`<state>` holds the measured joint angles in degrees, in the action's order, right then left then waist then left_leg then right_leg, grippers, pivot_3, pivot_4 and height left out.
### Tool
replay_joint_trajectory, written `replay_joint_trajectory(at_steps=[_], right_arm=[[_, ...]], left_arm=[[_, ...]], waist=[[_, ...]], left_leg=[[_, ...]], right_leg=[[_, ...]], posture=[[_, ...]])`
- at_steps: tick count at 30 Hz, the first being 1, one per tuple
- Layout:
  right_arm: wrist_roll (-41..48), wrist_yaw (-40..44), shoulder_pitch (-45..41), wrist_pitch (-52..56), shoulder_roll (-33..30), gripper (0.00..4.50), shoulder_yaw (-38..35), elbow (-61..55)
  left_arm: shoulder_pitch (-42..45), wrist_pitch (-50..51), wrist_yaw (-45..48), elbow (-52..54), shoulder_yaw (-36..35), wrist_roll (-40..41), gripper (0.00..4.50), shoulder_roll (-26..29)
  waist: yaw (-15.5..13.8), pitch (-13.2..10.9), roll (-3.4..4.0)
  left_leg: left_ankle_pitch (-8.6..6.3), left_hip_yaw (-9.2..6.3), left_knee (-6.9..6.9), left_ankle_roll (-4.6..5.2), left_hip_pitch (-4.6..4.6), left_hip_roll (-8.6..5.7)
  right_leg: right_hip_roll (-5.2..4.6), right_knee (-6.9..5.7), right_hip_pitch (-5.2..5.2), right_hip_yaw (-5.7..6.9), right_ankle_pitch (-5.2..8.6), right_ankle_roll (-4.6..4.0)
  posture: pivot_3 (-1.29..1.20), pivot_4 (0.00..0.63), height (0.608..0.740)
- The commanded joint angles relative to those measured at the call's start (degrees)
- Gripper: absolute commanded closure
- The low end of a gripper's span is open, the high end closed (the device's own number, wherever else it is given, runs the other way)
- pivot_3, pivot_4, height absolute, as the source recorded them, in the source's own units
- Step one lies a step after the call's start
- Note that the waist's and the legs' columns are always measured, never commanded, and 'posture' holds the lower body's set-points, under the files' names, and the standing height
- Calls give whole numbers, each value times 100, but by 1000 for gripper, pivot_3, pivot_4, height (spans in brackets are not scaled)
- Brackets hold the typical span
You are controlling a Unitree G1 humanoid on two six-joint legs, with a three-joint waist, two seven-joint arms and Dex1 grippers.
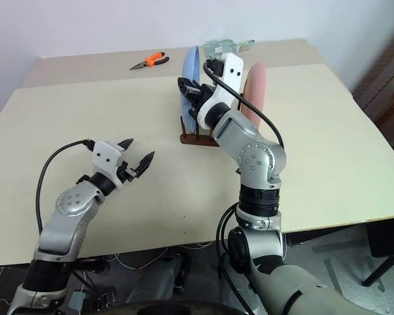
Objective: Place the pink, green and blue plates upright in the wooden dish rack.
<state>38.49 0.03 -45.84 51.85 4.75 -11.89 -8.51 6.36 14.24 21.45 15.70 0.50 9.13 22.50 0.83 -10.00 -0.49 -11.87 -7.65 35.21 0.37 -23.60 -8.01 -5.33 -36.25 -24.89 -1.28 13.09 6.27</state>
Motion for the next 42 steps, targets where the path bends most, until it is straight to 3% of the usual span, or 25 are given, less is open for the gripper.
replay_joint_trajectory(at_steps=[1,5,11,14,18,20,23,26,33,36,42], right_arm=[[-65,144,-208,-148,-173,2061,176,-134],[-540,534,-205,-453,-685,41,747,-405],[-1185,2003,59,-1569,-2137,41,1332,-1340],[-853,2755,400,-1681,-2922,41,958,-1923],[-61,3282,1130,-1286,-3939,41,-157,-2475],[-132,3403,1754,-1157,-4493,41,-736,-2434],[-514,3332,2342,-1204,-4925,41,-779,-2382],[-614,3358,2746,-1140,-5061,824,-499,-2646],[-1885,3077,3259,-1566,-5235,4280,573,-2803],[-2753,2807,3261,-1782,-5348,4471,1077,-2574],[-3367,2724,3101,-2022,-5248,4471,1374,-2206]], left_arm=[[0,-86,36,177,9,-70,905,-5],[-10,-72,43,187,54,-91,905,-28],[42,-70,17,155,103,-186,905,-91],[62,-82,31,29,-10,-154,905,-76],[112,-174,121,-196,-46,-197,905,-4],[189,-259,190,-416,-96,-204,905,47],[300,-453,361,-739,-44,-232,905,115],[400,-625,638,-914,168,-274,905,143],[546,-653,1310,-770,550,-80,905,64],[649,-557,1385,-666,676,-61,905,-37],[592,-468,1361,-514,786,-87,905,-126]], waist=[[0,0,0],[1,0,0],[-21,-2,0],[-38,-1,-2],[-53,-3,-5],[-115,-3,-8],[-140,-3,-7],[-147,-3,-6],[-162,-4,-7],[-163,-4,-8],[-153,-4,-8]], left_leg=[[0,0,0,0,0,0],[0,0,0,0,0,0],[0,0,1,0,-1,0],[-1,-2,2,1,-1,0],[-3,-4,4,4,-1,0],[-4,-4,4,6,-1,0],[-6,1,7,9,0,0],[-6,9,8,9,2,8],[-8,9,9,11,0,8],[-8,8,11,11,0,8],[-8,8,11,12,0,8]], right_leg=[[0,0,0,0,0,0],[0,0,0,0,0,0],[-2,7,5,6,1,2],[-6,15,14,13,1,3],[-12,19,20,16,2,3],[-14,22,23,18,2,3],[-17,25,27,18,9,-7],[-20,24,25,17,11,-11],[-23,39,31,21,12,-11],[-23,38,31,23,12,-11],[-21,38,32,23,10,-7]], posture=[[0,150,719],[0,150,719],[0,150,719],[0,150,719],[0,150,719],[0,150,719],[0,150,719],[0,150,719],[0,150,719],[0,150,719],[0,150,719]])
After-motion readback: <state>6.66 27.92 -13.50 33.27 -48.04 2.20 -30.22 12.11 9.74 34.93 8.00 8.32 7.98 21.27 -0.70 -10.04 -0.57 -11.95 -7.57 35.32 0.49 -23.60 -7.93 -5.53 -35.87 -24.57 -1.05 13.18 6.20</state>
